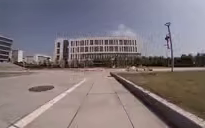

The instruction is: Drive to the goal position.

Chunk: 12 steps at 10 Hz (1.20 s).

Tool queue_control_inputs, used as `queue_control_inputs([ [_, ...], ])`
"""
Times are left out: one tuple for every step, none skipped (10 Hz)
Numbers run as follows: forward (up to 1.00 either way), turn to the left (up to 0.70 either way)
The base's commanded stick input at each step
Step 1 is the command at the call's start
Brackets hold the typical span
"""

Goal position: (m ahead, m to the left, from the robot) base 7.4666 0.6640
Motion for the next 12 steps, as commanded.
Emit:
queue_control_inputs([
  [0.70,0.00],
  [0.70,0.00],
  [0.70,0.00],
  [0.70,0.00],
  [0.70,0.00],
  [0.70,0.00],
  [0.70,0.00],
  [0.70,0.00],
  [0.70,0.00],
  [0.70,0.00],
  [0.70,0.00],
  [0.70,0.00],
])
